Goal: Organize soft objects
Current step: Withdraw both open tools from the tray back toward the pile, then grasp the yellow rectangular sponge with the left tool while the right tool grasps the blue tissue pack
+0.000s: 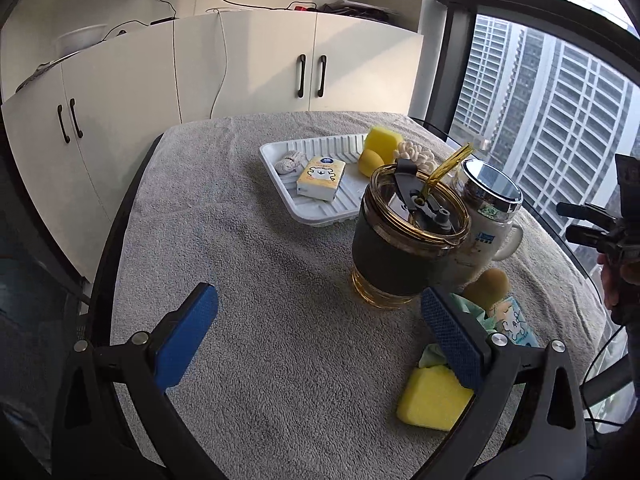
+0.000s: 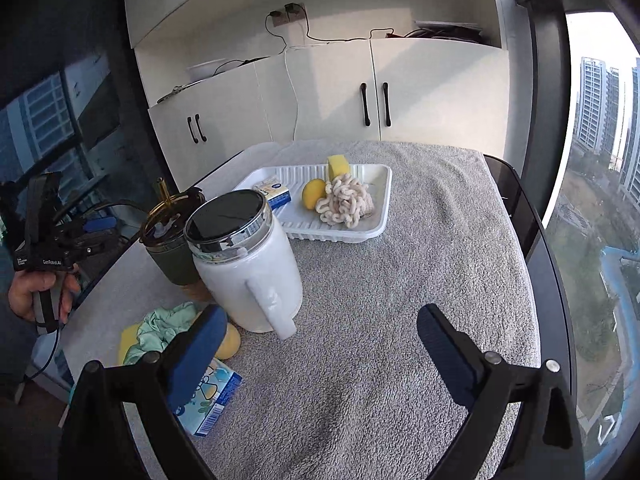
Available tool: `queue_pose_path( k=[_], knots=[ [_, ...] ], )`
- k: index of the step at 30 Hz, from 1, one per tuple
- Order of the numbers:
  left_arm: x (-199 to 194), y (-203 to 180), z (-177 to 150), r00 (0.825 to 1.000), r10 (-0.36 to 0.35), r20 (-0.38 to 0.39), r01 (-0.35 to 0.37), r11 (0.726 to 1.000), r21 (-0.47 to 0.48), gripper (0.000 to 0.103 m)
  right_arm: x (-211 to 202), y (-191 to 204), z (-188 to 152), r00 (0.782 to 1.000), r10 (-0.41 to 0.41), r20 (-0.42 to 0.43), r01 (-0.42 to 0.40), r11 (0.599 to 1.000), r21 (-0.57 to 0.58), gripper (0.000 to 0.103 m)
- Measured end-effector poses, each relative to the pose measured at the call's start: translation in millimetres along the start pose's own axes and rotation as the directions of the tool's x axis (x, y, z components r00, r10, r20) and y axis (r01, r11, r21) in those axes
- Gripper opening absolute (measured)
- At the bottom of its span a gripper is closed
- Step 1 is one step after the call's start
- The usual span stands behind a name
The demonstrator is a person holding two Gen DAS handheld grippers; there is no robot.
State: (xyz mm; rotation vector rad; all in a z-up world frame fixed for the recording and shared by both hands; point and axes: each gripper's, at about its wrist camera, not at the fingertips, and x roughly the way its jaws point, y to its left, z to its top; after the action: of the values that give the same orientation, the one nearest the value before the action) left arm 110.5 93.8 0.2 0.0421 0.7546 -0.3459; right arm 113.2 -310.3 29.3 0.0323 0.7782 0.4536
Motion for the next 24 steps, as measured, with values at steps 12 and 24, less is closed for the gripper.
queue_pose_path(
  k=[12,24],
  knots=[
    [-21.9,-34.7,-61.4,0.997,-0.056,-0.055,0.056,0.998,-0.005,0.103,4.3,57.9,-58.2,0.997,0.059,-0.050,-0.057,0.997,0.043,0.098],
    [-5.5,-73.0,-87.4,0.986,-0.097,-0.134,0.108,0.991,0.079,0.103,14.4,116.0,-83.5,0.993,0.086,-0.080,-0.089,0.996,-0.029,0.098]
  ],
)
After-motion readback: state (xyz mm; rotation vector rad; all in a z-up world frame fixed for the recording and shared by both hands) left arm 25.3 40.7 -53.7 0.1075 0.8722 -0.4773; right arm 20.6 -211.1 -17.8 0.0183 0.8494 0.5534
